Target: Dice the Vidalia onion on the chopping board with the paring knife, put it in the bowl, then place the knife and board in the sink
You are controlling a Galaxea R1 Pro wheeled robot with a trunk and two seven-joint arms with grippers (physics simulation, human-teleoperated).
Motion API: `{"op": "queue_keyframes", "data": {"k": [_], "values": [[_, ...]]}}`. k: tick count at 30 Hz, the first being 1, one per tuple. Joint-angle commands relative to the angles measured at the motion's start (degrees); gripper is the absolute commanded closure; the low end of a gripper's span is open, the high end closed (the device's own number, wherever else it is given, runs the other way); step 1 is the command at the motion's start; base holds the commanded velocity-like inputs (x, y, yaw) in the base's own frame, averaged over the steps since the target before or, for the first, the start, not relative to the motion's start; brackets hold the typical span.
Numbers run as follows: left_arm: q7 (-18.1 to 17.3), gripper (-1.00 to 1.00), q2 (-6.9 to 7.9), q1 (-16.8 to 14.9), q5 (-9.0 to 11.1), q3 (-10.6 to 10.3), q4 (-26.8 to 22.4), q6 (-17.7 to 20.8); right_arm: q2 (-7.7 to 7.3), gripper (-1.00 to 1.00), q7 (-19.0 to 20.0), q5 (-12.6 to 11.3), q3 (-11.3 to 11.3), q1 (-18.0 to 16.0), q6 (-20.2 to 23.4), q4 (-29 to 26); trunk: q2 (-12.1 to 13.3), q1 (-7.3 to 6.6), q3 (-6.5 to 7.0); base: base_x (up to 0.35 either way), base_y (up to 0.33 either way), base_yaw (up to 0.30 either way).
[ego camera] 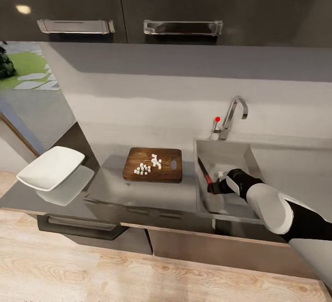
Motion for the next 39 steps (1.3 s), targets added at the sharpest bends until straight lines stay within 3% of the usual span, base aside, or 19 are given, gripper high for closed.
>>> {"op": "queue_keyframes", "data": {"k": [1, 13, 18, 24, 39], "values": [[-0.3, -1.0, -0.02, -0.1, 0.6, -0.4, 0.3, -0.4, -0.01, -1.0, 0.4, 0.6, -0.3, 0.0, 0.3, -0.1, -0.1, 0.03, -0.11, 0.0, 0.0, 0.027], [-0.3, -1.0, 0.02, -0.1, 0.6, -0.4, 0.3, -0.4, -0.06, -1.0, 0.4, 0.6, -0.3, 0.0, 0.2, -0.5, -0.1, 0.03, -0.1, 0.0, 0.0, 0.003], [-0.3, -1.0, -0.01, -0.1, 0.6, -0.4, 0.3, -0.4, 0.11, -1.0, 0.5, 0.4, -0.3, 0.0, 0.1, -1.0, -0.1, 0.03, 0.26, 0.0, 0.0, 0.0], [-0.3, -1.0, -0.02, -0.1, 0.6, -0.4, 0.3, -0.4, 0.08, -1.0, 0.5, -1.5, -0.3, 0.0, 0.1, -1.2, -0.1, 0.03, 0.8, 0.0, 0.0, 0.0], [-0.3, -1.0, -0.02, -0.1, 0.6, -0.4, 0.3, -0.4, -0.2, -1.0, 1.1, -1.8, -0.3, 0.0, -1.1, -1.3, -0.1, 0.03, 1.83, 0.0, 0.0, 0.0]]}}
